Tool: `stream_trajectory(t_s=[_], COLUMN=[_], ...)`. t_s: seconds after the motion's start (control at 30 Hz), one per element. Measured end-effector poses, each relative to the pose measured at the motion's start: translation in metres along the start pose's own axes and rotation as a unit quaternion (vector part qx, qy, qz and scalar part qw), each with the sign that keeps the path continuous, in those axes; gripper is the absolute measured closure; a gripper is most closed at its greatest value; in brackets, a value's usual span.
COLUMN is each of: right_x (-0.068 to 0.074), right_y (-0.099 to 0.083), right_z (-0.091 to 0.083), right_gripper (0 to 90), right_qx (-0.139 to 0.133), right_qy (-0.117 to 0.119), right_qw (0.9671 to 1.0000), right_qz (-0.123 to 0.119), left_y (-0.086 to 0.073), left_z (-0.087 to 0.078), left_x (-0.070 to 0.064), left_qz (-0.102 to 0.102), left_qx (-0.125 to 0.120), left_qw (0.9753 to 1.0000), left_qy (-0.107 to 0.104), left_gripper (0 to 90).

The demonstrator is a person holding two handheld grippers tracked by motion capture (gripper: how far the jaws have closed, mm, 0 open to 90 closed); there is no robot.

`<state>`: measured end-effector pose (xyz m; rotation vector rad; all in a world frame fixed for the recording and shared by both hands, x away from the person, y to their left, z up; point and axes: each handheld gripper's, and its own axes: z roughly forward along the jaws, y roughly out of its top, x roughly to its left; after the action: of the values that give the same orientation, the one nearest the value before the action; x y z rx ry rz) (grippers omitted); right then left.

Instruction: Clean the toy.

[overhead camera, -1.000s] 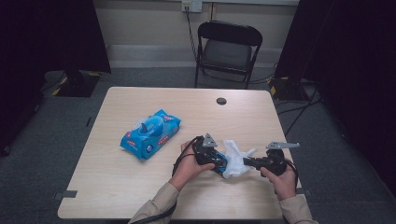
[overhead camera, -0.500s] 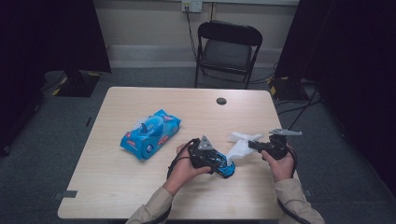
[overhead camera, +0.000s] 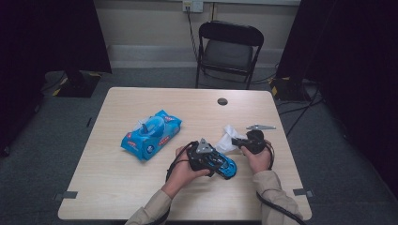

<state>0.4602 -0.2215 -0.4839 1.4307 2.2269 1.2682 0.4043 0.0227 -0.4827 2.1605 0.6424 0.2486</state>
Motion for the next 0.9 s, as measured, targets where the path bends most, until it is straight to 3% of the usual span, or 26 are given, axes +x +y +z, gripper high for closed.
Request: stream_trajectory(t_s=[0.13, 0.23, 0.53, 0.7, 0.77, 0.9], right_x=[0.011, 0.018, 0.025, 0.033, 0.037, 0.043], right_y=[-0.003, -0.004, -0.002, -0.001, 0.000, 0.000], right_z=[0.015, 0.024, 0.034, 0.035, 0.036, 0.039], right_gripper=[85.1, 81.2, 62.3, 64.3, 71.5, 82.7], right_qx=[0.018, 0.034, 0.043, 0.052, 0.059, 0.066], right_qy=[0.020, 0.016, 0.045, 0.026, 0.020, 0.027], right_qw=[0.9996, 0.9989, 0.9979, 0.9967, 0.9951, 0.9934], right_qz=[-0.008, -0.026, -0.014, -0.057, -0.077, -0.089], left_y=[-0.001, -0.001, -0.001, -0.001, 0.000, -0.001], left_z=[-0.001, -0.001, -0.001, 0.000, 0.000, 0.002], left_x=[0.001, 0.001, 0.001, -0.001, -0.001, -0.001], left_qz=[0.000, -0.001, -0.001, 0.000, 0.001, 0.001], left_qx=[0.005, 0.003, 0.004, 0.004, 0.007, 0.005], left_qw=[1.0000, 1.0000, 1.0000, 1.0000, 0.9999, 0.9998], left_qy=[0.000, 0.000, 0.000, 0.007, 0.008, 0.020], left_gripper=[20.1, 20.1, 20.2, 20.1, 20.2, 17.7])
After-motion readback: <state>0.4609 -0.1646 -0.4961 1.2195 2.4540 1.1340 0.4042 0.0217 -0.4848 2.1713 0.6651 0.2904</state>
